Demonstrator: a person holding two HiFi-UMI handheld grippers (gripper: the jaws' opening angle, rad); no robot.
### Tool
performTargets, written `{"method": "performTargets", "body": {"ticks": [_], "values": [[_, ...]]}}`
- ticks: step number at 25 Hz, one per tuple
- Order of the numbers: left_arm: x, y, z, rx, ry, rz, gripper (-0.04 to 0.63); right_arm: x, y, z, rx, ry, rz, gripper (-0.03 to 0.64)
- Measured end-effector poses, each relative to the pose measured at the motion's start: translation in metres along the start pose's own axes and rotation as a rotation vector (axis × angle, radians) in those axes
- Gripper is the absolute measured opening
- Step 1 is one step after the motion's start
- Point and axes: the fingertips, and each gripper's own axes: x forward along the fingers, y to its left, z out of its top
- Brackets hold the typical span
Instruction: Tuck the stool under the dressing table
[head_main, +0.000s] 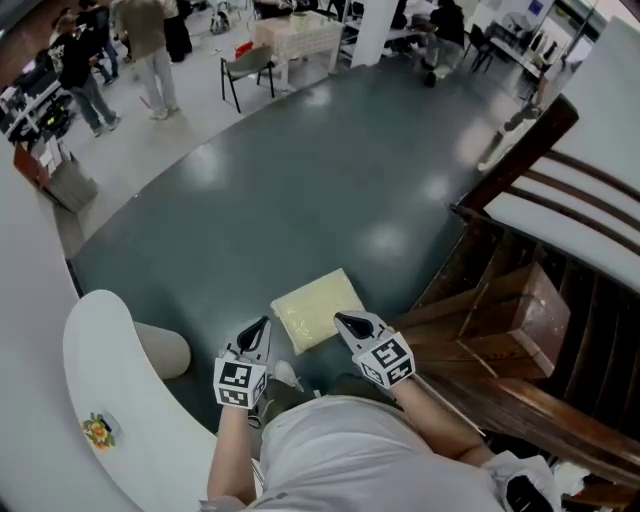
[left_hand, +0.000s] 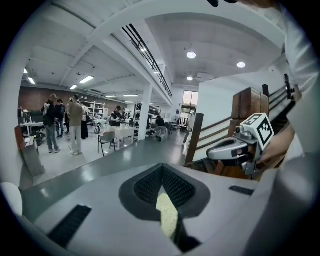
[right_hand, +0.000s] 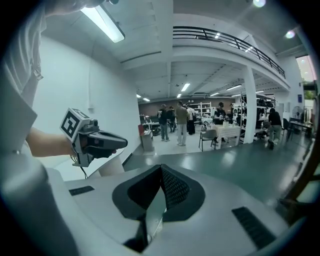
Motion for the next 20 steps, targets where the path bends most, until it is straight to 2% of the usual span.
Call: {"method": "performTargets", "body": {"ticks": [4, 10, 20], "values": [[0.010, 0.042, -0.012, -0.023, 0.029, -0.019, 0.002, 0.035, -0.017, -0.005, 0.012, 0.052, -0.049, 0.018], [0.014, 0.078, -0.038, -0.074, 0.091, -0.015, 0.002, 0.069, -0.050, -0.034, 0.073, 0.150, -0.100, 0.037], [0.028, 0.123, -0.091, -0.196, 0.201, 0.130, 0.002, 0.124, -0.124, -0.101, 0.125, 0.290, -0.145, 0.072]]}}
